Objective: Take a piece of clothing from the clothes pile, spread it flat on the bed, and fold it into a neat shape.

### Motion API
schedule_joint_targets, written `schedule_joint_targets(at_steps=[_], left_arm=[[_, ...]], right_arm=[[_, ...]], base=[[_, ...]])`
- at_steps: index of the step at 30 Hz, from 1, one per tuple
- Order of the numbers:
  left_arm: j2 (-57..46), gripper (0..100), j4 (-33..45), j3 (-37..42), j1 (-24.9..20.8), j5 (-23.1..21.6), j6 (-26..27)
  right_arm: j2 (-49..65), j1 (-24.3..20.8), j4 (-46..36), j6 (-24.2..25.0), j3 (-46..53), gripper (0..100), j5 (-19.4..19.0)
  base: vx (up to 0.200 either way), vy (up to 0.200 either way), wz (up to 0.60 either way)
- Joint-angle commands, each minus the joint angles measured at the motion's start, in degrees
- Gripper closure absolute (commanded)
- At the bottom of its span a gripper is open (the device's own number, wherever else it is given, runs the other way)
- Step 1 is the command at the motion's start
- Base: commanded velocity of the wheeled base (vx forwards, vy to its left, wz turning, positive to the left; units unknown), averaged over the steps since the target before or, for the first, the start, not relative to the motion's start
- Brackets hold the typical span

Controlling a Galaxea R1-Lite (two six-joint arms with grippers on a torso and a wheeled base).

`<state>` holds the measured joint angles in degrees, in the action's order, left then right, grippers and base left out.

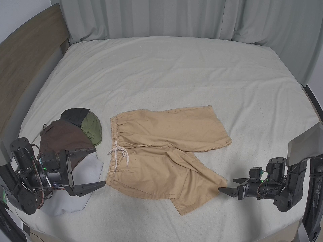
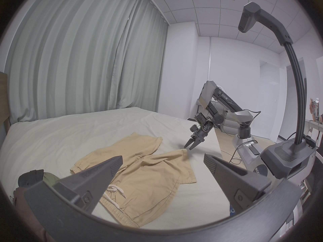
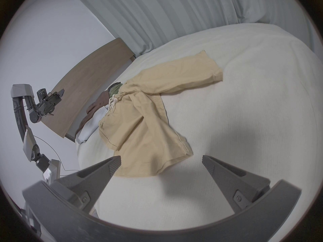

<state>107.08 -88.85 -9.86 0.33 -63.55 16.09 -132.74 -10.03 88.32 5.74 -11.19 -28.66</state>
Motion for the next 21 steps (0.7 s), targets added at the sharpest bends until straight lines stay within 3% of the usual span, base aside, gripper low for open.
schedule_joint_targets(at_steps=[1,12,21], left_arm=[[0.1,0,0.0,0.0,0.0,0.0,0.0],[0.1,0,0.0,0.0,0.0,0.0,-0.1],[0.1,0,0.0,0.0,0.1,0.0,-0.1]], right_arm=[[-2.1,0.3,0.0,0.3,-0.1,0,-0.1],[-2.3,-2.0,0.0,6.8,-0.3,0,-0.2],[-3.8,-3.4,0.0,7.8,-0.9,0,-0.1]], base=[[0.000,0.000,0.00],[0.000,0.000,0.00],[0.000,0.000,0.00]])
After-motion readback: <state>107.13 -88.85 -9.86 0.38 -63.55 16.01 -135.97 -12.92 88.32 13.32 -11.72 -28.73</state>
